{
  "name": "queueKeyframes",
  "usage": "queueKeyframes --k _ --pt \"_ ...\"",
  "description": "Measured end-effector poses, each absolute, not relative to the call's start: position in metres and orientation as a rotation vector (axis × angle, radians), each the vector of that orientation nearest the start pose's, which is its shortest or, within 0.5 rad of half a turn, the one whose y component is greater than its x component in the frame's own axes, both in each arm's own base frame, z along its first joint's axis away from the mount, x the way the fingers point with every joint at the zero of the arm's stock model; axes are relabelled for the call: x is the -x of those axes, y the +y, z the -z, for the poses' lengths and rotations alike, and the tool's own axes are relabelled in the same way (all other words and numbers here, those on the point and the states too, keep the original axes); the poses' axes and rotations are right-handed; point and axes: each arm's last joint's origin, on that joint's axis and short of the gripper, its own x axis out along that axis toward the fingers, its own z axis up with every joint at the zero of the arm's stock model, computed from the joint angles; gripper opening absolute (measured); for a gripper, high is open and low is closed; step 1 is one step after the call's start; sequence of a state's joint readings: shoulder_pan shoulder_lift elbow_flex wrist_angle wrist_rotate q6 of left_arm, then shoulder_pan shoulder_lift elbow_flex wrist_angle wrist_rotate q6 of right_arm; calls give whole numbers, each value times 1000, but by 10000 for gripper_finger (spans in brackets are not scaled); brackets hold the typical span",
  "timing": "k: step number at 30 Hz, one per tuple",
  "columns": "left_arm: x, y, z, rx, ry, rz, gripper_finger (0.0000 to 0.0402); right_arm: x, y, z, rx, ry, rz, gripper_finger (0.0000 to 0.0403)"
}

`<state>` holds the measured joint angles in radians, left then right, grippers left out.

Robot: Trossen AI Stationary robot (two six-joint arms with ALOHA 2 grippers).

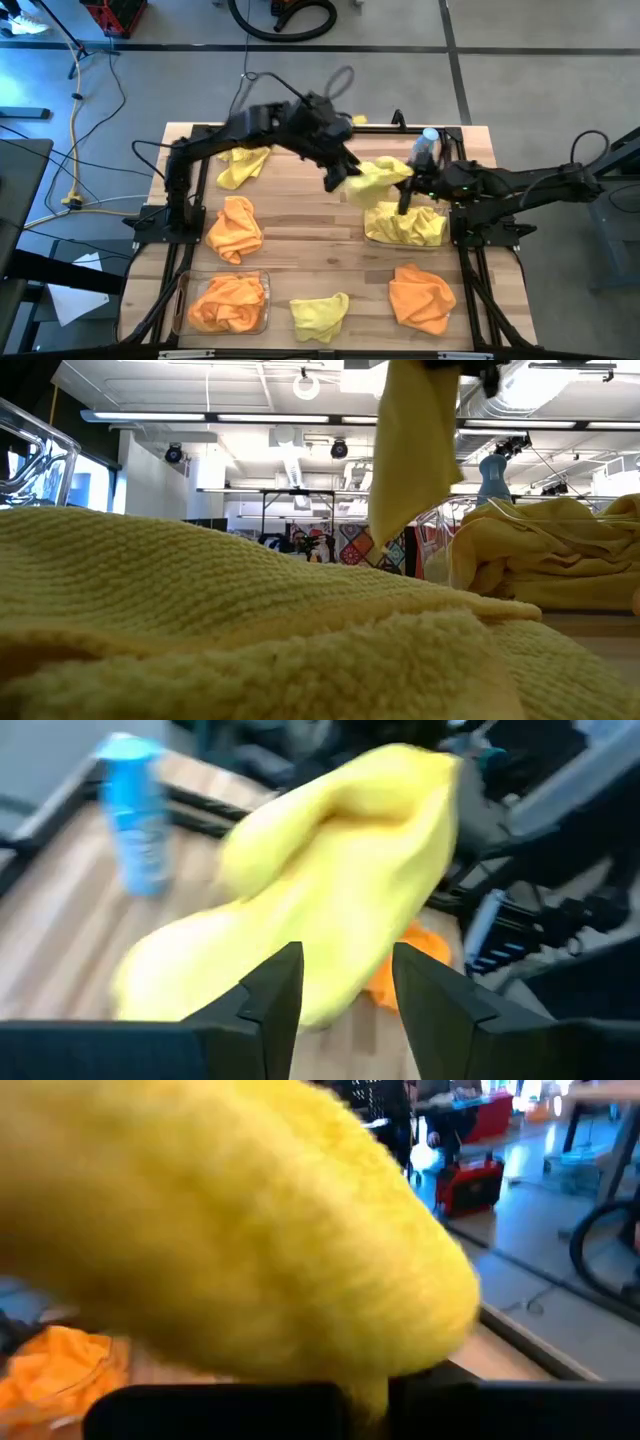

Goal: Sort microfiber towel by color & place in baskets
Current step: Put the yellow microfiber cloth into the right transparent bin

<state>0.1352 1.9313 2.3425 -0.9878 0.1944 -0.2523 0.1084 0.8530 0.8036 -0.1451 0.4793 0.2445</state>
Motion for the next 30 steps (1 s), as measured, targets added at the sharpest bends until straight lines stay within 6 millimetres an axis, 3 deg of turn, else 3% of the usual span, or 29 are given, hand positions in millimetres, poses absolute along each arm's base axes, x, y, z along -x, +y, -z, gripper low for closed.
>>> queueKeyframes --k 6,10,22,30 --pt "-344 43 -474 226 624 -247 146 -146 13 -334 -325 168 413 2" --pt "-326 35 -472 183 678 -350 138 -121 17 -335 -377 218 412 1" --pt "-284 31 -427 325 784 -452 127 -52 6 -380 -444 523 420 0" --pt "-258 27 -389 408 765 -491 127 -57 13 -385 -533 572 240 0"
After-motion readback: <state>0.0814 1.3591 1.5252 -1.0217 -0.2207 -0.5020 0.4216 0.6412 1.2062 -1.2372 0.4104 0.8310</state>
